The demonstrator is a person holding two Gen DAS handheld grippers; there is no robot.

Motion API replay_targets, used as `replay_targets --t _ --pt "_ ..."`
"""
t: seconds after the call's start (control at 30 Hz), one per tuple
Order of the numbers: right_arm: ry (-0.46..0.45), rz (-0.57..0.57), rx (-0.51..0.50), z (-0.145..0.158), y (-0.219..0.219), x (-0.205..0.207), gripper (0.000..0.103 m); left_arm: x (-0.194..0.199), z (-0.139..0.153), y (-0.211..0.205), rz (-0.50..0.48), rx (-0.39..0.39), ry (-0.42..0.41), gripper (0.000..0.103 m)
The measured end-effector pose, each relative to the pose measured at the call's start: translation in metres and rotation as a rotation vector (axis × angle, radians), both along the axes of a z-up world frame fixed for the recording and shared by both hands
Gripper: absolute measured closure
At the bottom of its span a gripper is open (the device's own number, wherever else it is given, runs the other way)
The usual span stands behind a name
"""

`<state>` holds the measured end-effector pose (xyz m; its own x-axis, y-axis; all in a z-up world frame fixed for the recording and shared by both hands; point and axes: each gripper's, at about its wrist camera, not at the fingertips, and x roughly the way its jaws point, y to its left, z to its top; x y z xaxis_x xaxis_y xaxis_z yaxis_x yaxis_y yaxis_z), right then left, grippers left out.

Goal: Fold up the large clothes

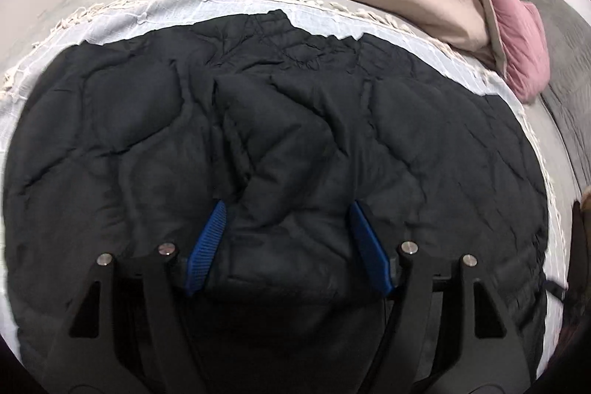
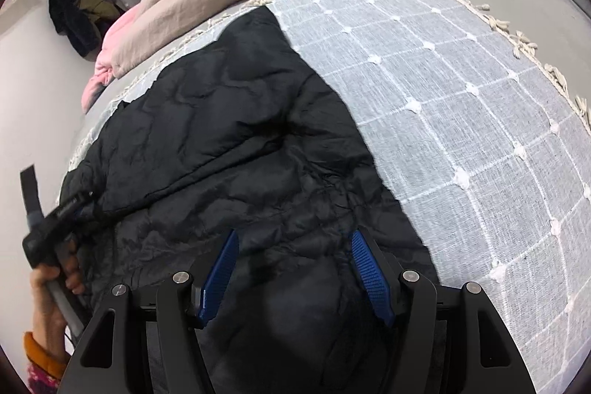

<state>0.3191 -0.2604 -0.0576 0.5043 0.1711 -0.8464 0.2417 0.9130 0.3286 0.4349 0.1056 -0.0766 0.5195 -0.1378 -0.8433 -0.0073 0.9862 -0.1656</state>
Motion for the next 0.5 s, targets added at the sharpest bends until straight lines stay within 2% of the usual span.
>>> replay_targets --t 0.07,0.17,0.33,0.5 --pt "-0.013 -0.005 -0.008 0.006 -0.004 -0.005 0.038 -0.017 0.01 -0.006 0.002 0.035 0.017 0.032" --pt "-0.028 0.007 -0.027 0.016 -0.006 -0.013 0.038 -0.051 0.032 0.005 -0.005 0.073 0.026 0.018" --pt "-0.055 0.018 -0.014 0.034 -0.006 -0.03 0.038 -0.102 0.057 0.027 -0.008 0.083 0.019 0.018" --pt "-0.1 0.052 -0.021 0.061 -0.008 -0.06 0.037 -0.166 0.068 0.061 0.021 0.092 -0.017 0.011"
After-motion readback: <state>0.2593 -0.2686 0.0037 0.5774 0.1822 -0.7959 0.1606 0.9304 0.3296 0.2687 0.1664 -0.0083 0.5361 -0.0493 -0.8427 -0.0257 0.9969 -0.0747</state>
